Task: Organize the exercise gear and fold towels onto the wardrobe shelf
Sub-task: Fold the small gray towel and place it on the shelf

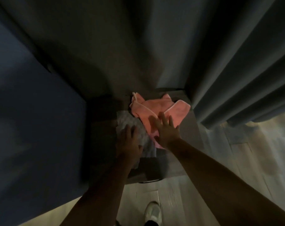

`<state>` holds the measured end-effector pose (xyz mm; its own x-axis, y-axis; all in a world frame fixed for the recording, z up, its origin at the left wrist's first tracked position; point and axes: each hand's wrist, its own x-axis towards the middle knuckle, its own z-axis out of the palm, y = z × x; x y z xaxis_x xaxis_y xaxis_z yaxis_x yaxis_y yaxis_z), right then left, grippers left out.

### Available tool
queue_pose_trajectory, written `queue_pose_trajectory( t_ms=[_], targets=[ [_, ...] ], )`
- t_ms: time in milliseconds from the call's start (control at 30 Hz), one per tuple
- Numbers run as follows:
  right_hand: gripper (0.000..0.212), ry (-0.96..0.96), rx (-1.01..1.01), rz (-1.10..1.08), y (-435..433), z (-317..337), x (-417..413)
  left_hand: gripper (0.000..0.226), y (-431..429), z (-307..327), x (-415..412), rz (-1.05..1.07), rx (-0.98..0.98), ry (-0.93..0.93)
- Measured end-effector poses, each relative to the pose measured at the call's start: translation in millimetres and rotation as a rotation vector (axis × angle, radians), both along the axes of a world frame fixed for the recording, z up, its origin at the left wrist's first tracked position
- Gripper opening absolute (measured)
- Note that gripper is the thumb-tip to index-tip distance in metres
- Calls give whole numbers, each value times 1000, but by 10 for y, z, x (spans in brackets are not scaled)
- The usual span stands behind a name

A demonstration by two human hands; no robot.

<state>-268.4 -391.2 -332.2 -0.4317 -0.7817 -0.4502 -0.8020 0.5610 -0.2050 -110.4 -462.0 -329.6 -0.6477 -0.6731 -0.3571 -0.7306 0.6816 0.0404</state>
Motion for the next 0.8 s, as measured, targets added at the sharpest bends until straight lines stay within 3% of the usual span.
queue_pose_trajectory(
  t_ms=[133,333,500,600,700,800],
  targets=[
    [64,-35,-4,32,-166,-313,-262,84,-64,-295,-207,78,97,-41],
    [44,19,-36,29,63,-406,-155,46,44,-446,-219,21,26,-21],
    [29,-162,-112,-78,530,-216,120,35,295,-338,86,4,180,190],
    [21,-304,-238,-132,782,65,259,32,445,-10,316,147,365,357],
    [13,-387,-316,-182,993,433,407,45,554,375,568,153,423,324],
    [21,-581,-403,-267,1232,802,630,49,675,775,885,130,427,256]
  ],
)
